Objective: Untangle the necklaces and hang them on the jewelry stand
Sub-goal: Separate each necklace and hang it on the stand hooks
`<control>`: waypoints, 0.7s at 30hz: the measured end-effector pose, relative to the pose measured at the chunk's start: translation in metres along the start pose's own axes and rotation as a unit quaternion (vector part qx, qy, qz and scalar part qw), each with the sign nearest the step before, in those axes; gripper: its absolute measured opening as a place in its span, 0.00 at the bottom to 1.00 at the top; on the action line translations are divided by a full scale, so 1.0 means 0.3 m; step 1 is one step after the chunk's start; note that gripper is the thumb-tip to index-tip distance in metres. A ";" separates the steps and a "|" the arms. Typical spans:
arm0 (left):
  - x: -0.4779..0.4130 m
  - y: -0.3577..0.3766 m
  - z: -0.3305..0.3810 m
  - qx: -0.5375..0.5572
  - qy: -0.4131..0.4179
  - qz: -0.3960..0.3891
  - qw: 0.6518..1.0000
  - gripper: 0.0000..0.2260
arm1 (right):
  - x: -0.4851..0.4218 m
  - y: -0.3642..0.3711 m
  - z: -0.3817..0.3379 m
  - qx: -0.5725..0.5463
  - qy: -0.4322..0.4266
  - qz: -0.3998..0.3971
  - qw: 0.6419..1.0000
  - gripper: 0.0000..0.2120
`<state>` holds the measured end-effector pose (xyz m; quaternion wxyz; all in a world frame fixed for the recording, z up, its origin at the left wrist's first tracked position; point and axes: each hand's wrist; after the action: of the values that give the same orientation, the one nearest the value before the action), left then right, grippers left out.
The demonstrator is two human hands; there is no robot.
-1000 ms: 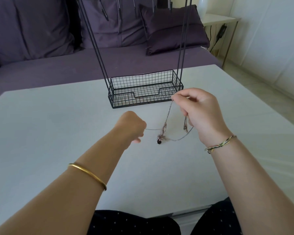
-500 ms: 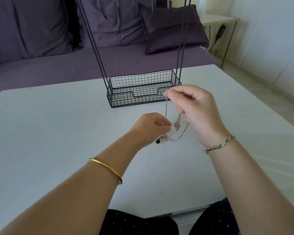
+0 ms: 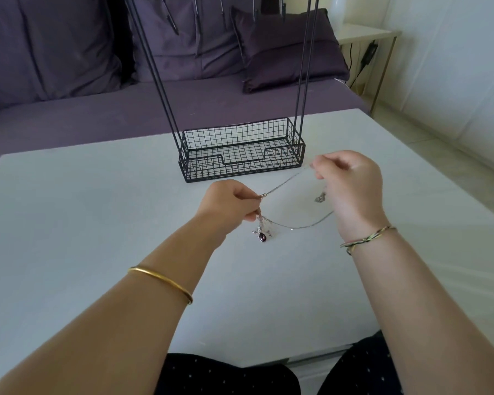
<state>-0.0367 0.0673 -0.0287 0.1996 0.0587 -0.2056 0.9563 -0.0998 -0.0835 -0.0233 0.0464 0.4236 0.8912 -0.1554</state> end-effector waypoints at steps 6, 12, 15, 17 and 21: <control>-0.004 -0.010 0.014 0.054 -0.063 0.042 0.996 0.03 | 0.005 -0.006 0.013 0.195 0.040 -0.028 0.980 0.07; 0.002 0.000 0.038 0.129 -0.126 0.035 0.983 0.06 | 0.010 -0.014 0.001 0.333 0.000 -0.010 0.943 0.08; 0.000 0.002 0.043 0.134 -0.123 0.041 0.982 0.07 | -0.007 0.000 0.004 0.145 0.047 0.001 0.988 0.06; 0.001 0.008 0.048 0.128 -0.119 0.035 0.984 0.07 | -0.007 0.004 -0.010 0.011 0.102 0.007 0.995 0.08; 0.007 0.020 0.057 0.118 -0.114 0.018 0.986 0.07 | 0.005 -0.003 -0.041 -0.207 0.192 -0.012 0.959 0.10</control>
<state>-0.0405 0.0559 -0.0149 0.1494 0.1872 -0.1140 0.9642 -0.1007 -0.0791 -0.0118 -0.0409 0.4162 0.9009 0.1162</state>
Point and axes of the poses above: each hand's wrist, its own x-axis away from the middle knuckle, its own y-axis out of the palm, z = x × y, and after that the axes turned 5 degrees about x, right-handed
